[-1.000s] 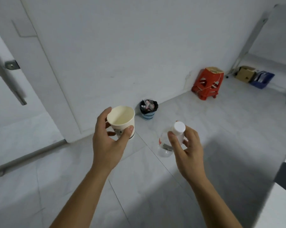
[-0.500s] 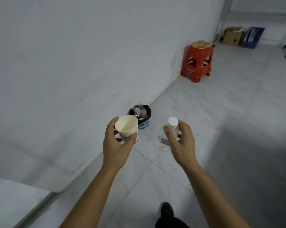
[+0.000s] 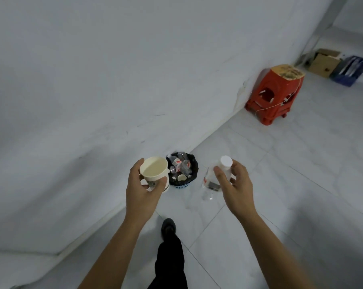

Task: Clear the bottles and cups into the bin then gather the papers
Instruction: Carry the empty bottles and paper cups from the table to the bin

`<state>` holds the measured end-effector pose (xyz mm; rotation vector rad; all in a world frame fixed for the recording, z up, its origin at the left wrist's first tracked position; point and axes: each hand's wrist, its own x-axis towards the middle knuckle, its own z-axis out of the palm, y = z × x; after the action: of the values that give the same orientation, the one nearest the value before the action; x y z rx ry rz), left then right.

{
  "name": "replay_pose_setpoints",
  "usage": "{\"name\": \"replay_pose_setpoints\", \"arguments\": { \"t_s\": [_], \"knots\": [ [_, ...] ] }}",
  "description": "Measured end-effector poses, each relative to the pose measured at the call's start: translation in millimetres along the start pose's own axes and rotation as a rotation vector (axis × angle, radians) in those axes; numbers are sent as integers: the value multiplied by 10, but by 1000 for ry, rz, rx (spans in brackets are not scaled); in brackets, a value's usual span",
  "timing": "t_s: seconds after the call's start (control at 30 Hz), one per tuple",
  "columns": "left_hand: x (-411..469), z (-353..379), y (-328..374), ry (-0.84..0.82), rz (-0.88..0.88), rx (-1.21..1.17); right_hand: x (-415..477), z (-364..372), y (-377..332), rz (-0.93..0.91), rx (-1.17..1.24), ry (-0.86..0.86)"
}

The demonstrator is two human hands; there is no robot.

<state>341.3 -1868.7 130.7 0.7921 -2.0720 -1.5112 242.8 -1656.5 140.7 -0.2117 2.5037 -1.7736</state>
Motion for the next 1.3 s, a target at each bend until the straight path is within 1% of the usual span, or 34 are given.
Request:
{"name": "replay_pose_setpoints", "arguments": {
  "t_s": [0.1, 0.23, 0.33, 0.4, 0.5, 0.7, 0.8, 0.9, 1.0, 1.1, 1.2, 1.3],
  "knots": [
    [944, 308, -204, -73, -47, 3, 802, 350, 79, 88, -23, 17],
    [2040, 628, -308, -164, -109, 68, 1727, 641, 82, 185, -88, 35],
    [2725, 894, -467, -228, -155, 142, 2341, 823, 199, 251, -91, 55],
    [3062, 1100, -718, -280, -190, 190, 2632, 966, 463, 292, -83, 82],
    [3423, 1495, -1314, -320, -223, 277, 3006, 1256, 1103, 381, -48, 102],
    [3616, 2408, -2868, -361, -367, 419, 3465, 1859, 2741, 525, -27, 89],
    [3590, 2843, -3667, -401, -401, 477, 3506, 1942, 3414, 564, -12, 103],
    [3557, 3268, -4424, -462, -422, 554, 3493, 1928, 3942, 624, 20, 129],
    [3496, 3639, -5079, -503, -444, 631, 3440, 1888, 4347, 647, 67, 144],
    [3450, 3943, -5573, -485, -430, 693, 3376, 1869, 4649, 655, 49, 151],
    [3418, 4122, -5918, -518, -368, 839, 3336, 1839, 4816, 663, 63, 134],
    [3427, 4167, -6056, -579, -384, 931, 3346, 1805, 4851, 643, 46, 106]
  ]
}}
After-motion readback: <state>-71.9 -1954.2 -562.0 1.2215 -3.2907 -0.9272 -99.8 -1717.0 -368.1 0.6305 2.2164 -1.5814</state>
